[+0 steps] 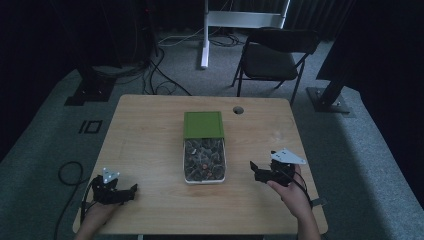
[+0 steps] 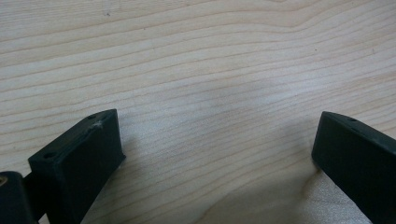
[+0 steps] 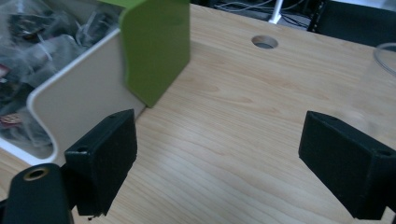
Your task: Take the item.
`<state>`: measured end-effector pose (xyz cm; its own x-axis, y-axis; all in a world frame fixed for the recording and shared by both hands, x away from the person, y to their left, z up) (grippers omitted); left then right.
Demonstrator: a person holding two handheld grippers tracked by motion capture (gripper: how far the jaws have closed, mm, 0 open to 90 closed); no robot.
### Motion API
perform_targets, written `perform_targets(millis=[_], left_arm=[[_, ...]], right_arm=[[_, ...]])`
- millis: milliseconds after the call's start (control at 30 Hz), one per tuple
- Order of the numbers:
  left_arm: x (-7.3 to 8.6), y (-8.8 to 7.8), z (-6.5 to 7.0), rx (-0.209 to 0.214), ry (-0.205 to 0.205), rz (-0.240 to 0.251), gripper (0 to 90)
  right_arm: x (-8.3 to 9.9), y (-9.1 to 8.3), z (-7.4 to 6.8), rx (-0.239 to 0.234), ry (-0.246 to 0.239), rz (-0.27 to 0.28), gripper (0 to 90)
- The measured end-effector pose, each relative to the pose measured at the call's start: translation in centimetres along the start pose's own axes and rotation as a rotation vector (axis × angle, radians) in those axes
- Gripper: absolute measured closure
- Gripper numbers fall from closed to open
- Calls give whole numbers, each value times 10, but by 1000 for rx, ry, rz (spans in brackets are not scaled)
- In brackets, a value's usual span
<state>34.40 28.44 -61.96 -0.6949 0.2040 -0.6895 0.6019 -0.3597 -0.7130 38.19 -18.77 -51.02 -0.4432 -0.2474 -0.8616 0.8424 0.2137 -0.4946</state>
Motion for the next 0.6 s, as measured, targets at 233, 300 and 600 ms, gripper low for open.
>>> perform_targets(millis=[233, 300, 600], left_arm=[[0, 0, 0, 0, 0, 0, 22], [0, 0, 0, 0, 0, 0, 22], [0, 0, 0, 0, 0, 0, 22]], right_arm=[[-12, 1, -19, -38, -31, 17, 116], [-15, 2, -25, -48, -39, 22, 116], [-27, 2, -50, -96, -75, 40, 116]])
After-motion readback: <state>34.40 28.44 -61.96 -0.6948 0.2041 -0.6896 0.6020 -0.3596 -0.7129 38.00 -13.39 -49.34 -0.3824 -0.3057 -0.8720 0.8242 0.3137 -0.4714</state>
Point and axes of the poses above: each handheld gripper's, and its own axes: y roughly forward along the jaws, x roughly out of its underside, z roughly to its right, the point moved 10 cm from there along y, roughly forward along the jaws, and after that the axes turned 11 degrees about x, right-handed, at the moved point
